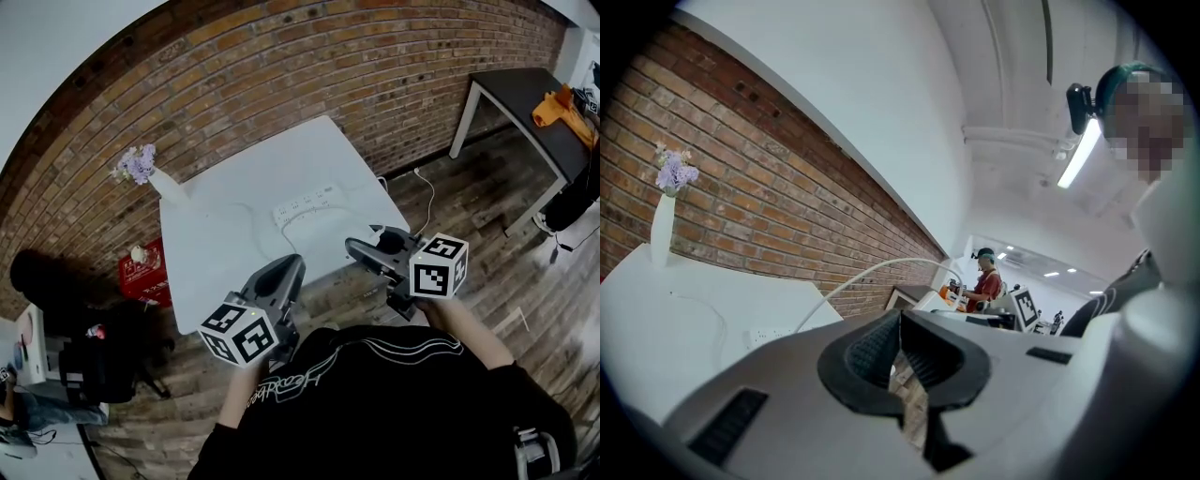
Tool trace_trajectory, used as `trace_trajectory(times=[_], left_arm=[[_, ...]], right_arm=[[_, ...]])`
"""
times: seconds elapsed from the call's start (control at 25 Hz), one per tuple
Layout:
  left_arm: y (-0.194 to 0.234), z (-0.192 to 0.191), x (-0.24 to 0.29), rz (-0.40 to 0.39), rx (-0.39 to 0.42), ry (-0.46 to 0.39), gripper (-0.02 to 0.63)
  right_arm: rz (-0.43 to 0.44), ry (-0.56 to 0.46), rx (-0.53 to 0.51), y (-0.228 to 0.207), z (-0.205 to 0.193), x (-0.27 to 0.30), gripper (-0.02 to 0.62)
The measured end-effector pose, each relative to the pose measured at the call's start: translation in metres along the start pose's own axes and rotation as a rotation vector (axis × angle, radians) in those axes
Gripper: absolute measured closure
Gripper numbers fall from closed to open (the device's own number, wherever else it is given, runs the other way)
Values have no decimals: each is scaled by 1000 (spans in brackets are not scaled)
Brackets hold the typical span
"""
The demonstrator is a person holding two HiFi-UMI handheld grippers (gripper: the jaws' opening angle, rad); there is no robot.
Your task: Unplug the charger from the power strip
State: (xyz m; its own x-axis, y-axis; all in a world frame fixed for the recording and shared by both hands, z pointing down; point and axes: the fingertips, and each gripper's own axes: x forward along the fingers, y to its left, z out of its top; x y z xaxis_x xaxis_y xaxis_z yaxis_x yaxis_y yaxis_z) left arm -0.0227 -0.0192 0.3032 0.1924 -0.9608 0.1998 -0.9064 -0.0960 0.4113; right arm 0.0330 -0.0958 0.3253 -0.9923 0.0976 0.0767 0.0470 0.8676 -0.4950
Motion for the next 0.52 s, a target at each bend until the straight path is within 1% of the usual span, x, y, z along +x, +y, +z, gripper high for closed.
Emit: trace_trajectory(times=[0.52], left_arm=[[-8, -5, 4, 7, 2, 8, 598]], right_arm=[[7, -5, 4, -3, -1, -7, 474]])
